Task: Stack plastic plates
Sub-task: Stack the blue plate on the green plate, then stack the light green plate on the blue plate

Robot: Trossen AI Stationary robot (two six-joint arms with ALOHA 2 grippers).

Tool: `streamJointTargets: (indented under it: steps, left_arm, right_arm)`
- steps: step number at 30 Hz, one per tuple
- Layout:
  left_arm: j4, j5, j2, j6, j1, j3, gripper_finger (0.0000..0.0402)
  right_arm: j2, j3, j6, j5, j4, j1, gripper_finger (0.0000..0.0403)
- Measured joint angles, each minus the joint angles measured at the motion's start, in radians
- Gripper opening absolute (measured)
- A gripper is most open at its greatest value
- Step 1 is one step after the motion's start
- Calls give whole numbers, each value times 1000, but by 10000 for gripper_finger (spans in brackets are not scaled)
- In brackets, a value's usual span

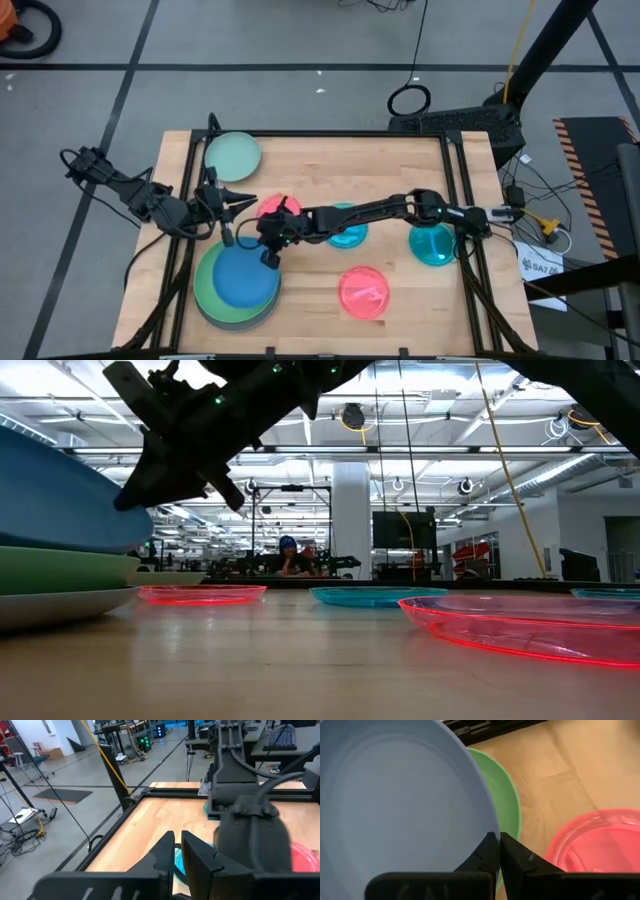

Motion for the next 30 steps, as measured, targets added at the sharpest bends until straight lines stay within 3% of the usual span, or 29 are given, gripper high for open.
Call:
streamJointTargets:
  steps: [15,30]
  left_arm:
    - [-1,0,0,3,0,0,42]
    - [-1,0,1,2,0,0,42]
  right_arm:
    - [-1,0,-3,3,4,5,70]
    - [-64,0,-131,1,-36,-5,100]
